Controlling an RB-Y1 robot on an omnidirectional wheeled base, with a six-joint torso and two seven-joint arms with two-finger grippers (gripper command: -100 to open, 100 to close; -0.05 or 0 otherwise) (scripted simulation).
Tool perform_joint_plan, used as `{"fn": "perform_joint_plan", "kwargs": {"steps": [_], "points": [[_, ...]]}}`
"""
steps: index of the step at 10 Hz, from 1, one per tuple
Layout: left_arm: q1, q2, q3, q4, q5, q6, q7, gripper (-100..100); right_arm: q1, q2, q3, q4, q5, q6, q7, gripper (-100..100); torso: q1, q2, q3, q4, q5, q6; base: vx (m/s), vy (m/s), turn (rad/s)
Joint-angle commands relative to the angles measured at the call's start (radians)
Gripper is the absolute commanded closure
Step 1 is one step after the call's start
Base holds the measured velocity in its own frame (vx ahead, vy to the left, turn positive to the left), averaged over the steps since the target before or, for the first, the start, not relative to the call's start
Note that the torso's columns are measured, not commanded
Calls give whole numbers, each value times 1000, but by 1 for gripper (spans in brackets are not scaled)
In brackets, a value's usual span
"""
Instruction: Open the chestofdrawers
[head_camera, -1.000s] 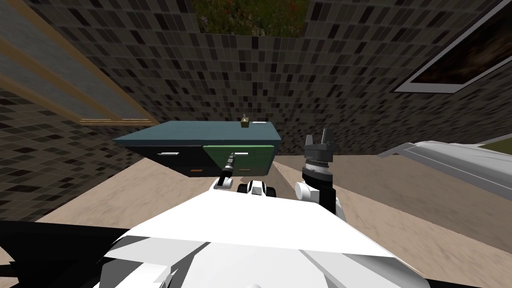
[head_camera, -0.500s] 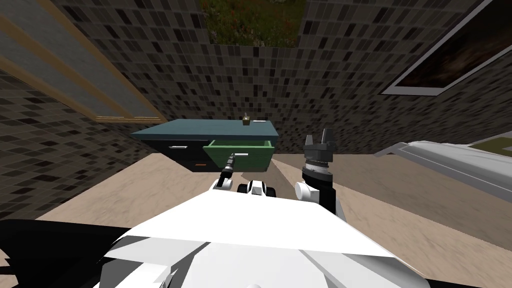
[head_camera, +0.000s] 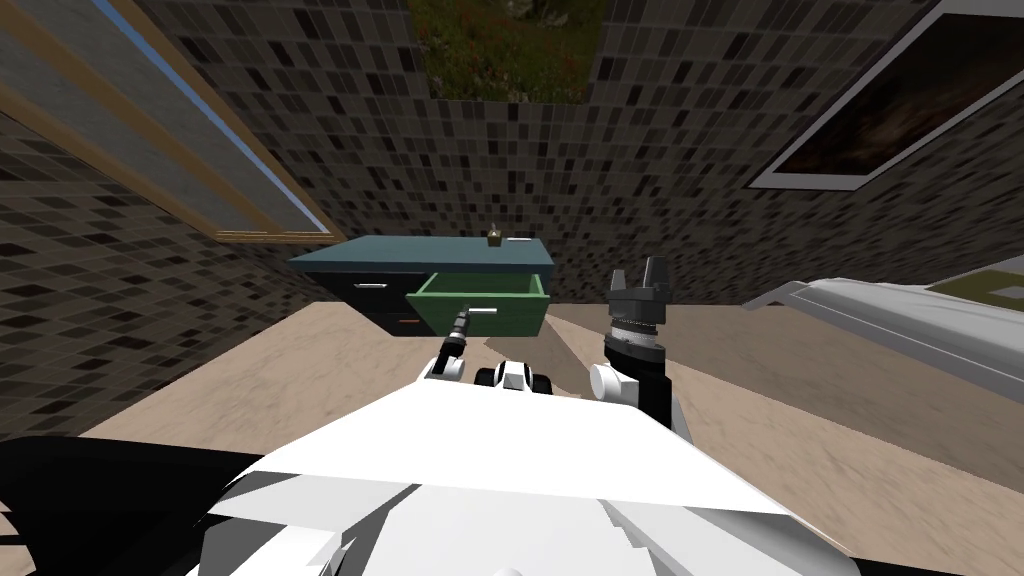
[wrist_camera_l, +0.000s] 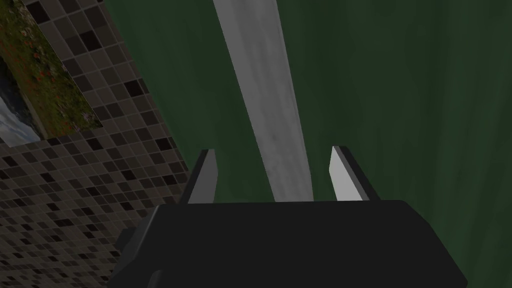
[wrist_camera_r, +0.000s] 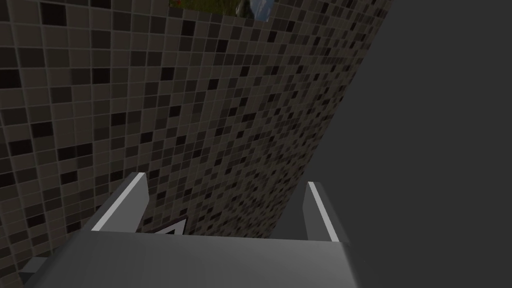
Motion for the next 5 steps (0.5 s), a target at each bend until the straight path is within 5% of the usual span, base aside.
{"fn": "perform_joint_plan", "kwargs": {"steps": [1,5], "points": [[-10,9,4,-58,4,70,5,-100,0,0,0,0,0,0,0,0,0,-3,-2,-1,0,1,-10,-5,-1],[-21,19,8,-140,10,163,10,-100,0,0,0,0,0,0,0,0,0,5,3,1,0,0,-17,-6,3]]}}
